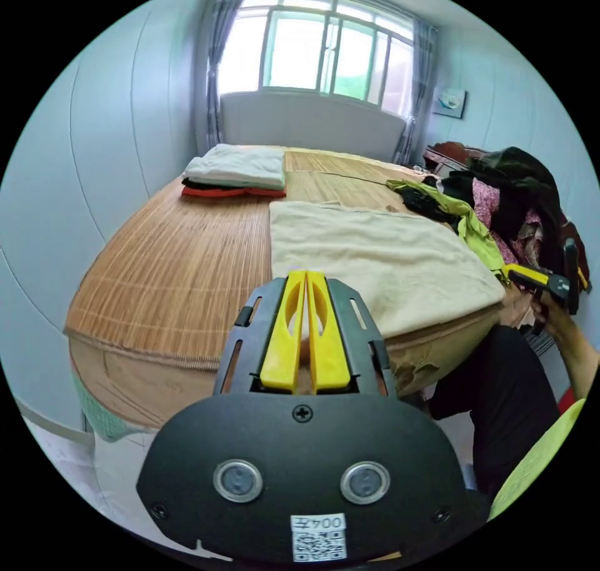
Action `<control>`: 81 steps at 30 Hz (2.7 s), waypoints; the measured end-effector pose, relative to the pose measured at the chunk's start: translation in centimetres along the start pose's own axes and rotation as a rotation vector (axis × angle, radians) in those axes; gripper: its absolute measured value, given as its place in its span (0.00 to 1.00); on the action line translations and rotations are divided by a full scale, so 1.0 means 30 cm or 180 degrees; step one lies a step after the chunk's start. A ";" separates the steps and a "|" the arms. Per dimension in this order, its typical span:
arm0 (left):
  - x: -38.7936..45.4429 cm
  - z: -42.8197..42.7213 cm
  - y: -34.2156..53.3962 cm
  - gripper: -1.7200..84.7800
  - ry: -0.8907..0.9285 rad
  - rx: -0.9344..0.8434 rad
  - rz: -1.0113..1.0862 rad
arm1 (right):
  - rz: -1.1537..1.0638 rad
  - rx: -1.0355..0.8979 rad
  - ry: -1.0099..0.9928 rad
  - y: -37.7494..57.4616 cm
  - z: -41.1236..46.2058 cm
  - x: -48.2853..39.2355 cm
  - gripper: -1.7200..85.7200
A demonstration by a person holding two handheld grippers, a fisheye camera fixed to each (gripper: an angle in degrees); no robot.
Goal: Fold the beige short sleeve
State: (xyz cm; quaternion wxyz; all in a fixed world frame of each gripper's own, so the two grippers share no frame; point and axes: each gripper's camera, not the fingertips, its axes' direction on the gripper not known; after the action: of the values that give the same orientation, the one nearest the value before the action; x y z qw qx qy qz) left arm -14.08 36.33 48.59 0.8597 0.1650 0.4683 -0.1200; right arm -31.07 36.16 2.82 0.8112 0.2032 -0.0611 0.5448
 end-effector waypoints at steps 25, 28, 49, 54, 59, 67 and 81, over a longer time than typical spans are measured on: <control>-0.605 0.022 0.236 0.12 0.2080 -0.0036 -0.2470 | 0.3021 0.0399 -0.2813 0.663 0.141 0.838 0.13; -0.616 0.014 0.216 0.11 0.2013 -0.0064 -0.2397 | 0.3442 0.0580 -0.2834 0.749 0.148 0.922 0.13; -0.651 0.014 0.152 0.04 0.1736 -0.0325 -0.2173 | 0.3182 -0.0061 -0.2203 0.651 0.167 0.961 0.04; -0.663 -0.039 0.143 0.04 0.1955 -0.0115 -0.2076 | 0.3168 0.0009 -0.2478 0.646 0.148 0.926 0.07; -0.572 -0.232 0.027 0.03 0.1155 0.0182 -0.1376 | 0.2249 0.0097 -0.1496 0.507 -0.041 0.797 0.07; 0.088 0.052 -0.311 0.03 -0.0492 -0.0576 0.0962 | 0.0429 -0.0281 -0.0199 0.105 0.007 0.280 0.01; 0.249 0.300 -0.315 0.03 -0.0516 -0.1261 0.1263 | 0.0059 -0.0464 -0.0410 0.145 0.181 0.055 0.01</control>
State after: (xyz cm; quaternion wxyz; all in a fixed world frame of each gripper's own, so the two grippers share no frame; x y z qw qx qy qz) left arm -6.63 23.71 45.21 0.9164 0.0722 0.3710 0.1315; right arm -33.70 36.82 9.43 0.8132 0.1777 -0.1545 0.5322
